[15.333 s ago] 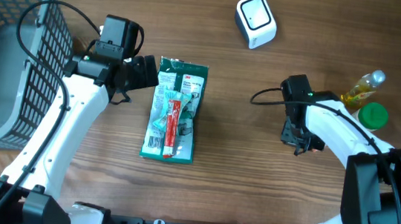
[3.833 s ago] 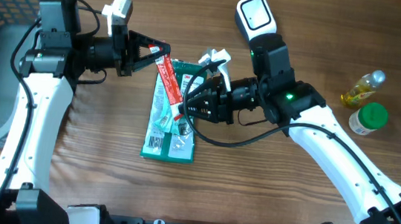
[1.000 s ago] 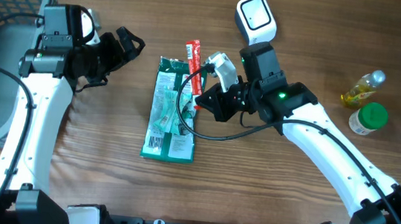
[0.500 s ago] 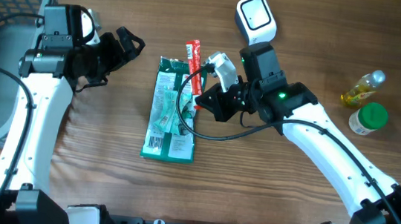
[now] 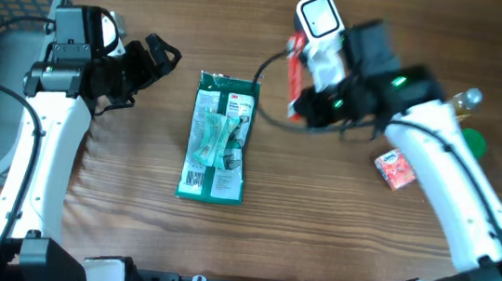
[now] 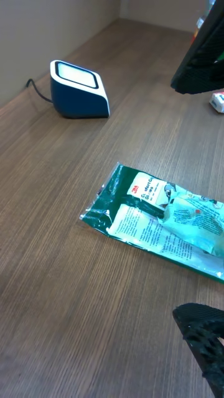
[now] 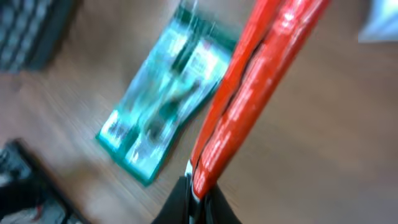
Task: Scan the item barcode
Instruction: 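Lift the red tube with the right gripper and swing it right, then carry the red tube to the right side near the green-capped jar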
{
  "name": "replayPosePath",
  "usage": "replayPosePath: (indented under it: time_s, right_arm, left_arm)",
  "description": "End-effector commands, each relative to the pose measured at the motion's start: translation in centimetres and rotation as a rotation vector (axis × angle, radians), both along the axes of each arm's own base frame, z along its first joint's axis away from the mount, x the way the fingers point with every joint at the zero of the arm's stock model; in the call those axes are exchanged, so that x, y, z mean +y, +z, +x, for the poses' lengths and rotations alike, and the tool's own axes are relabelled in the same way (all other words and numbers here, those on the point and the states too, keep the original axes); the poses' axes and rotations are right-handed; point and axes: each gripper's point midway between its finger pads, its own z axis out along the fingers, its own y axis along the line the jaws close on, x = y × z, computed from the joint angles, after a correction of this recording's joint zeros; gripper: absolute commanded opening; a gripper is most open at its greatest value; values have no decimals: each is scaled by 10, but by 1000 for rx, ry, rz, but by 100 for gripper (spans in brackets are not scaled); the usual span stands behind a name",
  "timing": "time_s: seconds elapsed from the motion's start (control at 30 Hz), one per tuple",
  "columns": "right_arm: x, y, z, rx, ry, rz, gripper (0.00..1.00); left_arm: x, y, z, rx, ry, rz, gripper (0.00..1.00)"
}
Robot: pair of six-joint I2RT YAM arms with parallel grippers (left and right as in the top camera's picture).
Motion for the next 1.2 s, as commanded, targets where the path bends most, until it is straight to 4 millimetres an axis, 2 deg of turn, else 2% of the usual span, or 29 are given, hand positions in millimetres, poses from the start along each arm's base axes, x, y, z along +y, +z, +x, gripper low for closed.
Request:
replayPosePath:
  time_s: [0.0, 0.13, 0.23, 0.33, 0.5, 0.7, 0.87, 1.17]
  right_arm:
    - [-42, 31, 36, -186, -41, -272, 4]
    - [-77, 33, 58, -282, -83, -500, 4]
    - [-94, 21, 73, -300, -84, -642, 4]
    - [-92, 6, 86, -301, -47, -678, 4]
    - [-85, -35, 107, -273, 76, -748, 4]
    - [-106, -75, 127, -232, 65, -940, 4]
    - [-117, -87, 142, -249, 113, -1085, 4]
    - [-107, -81, 171, -373, 49, -1076, 4]
  left_arm:
    - [3, 12, 1, -35, 1, 13, 100]
    - [3, 12, 1, -35, 2, 13, 100]
    - [3, 12, 1, -35, 1, 13, 100]
    - [3, 12, 1, -35, 2, 13, 100]
    - [3, 12, 1, -35, 2, 13, 100]
    - [3, 12, 1, -35, 1, 13, 100]
    - [3, 12, 1, -35, 1, 13, 100]
    - [3, 12, 1, -35, 1, 13, 100]
